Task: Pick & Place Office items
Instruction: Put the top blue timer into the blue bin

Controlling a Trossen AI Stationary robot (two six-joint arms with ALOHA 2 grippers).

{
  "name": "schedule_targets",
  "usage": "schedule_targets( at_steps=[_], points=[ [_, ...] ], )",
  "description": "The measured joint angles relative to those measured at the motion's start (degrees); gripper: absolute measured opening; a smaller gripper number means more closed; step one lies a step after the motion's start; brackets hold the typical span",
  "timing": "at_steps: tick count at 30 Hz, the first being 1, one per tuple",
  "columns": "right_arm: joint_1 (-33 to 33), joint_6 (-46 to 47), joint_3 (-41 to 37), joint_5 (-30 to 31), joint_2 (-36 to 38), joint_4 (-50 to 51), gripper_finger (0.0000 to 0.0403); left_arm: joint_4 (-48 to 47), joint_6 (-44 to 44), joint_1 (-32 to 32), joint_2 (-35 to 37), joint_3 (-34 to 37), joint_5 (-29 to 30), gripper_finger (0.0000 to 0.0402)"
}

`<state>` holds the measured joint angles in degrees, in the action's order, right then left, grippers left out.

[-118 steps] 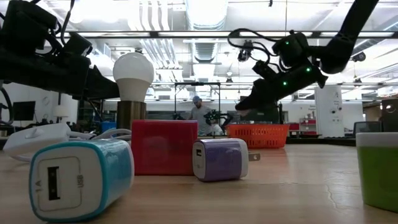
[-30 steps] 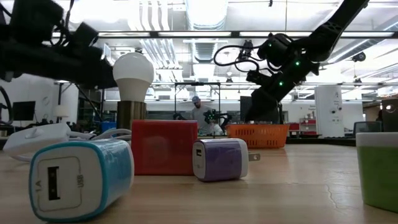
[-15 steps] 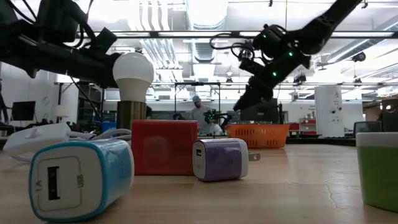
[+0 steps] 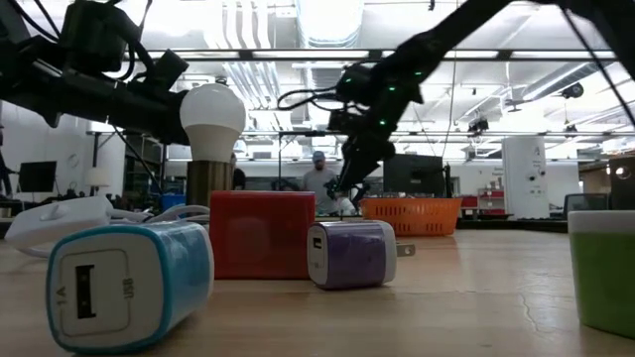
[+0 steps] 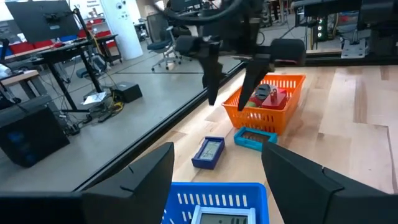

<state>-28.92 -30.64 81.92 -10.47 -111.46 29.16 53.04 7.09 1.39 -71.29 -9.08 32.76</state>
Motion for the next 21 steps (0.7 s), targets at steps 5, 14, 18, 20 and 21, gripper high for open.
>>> schedule_targets(
  at_steps=[5, 14, 18, 20, 21],
  points=[
    [-1.7, -3.6, 12.7, -9.1, -7.3, 13.5, 0.0214, 0.0, -0.6, 0.0, 0.0, 0.6, -0.6, 0.0248],
    [-4.2, -5.5, 27.1, -16.7, -15.8, 22.5, 0.0214, 0.0, -1.9, 0.0, 0.1, 2.0, -0.9, 0.0248],
    [-3.5, -3.6, 31.9, -12.0, -18.9, 24.6, 0.0215, 0.0, -1.9, 0.0, 0.1, 2.0, -1.3, 0.0248],
    [-3.2, -2.0, 33.3, -9.1, -19.7, 25.2, 0.0215, 0.0, -1.8, 0.0, 0.1, 2.0, -1.3, 0.0248],
    [-3.1, -1.5, 33.8, -8.3, -19.9, 25.5, 0.0214, 0.0, -1.7, 0.0, 0.1, 2.0, -1.3, 0.0248]
  ],
)
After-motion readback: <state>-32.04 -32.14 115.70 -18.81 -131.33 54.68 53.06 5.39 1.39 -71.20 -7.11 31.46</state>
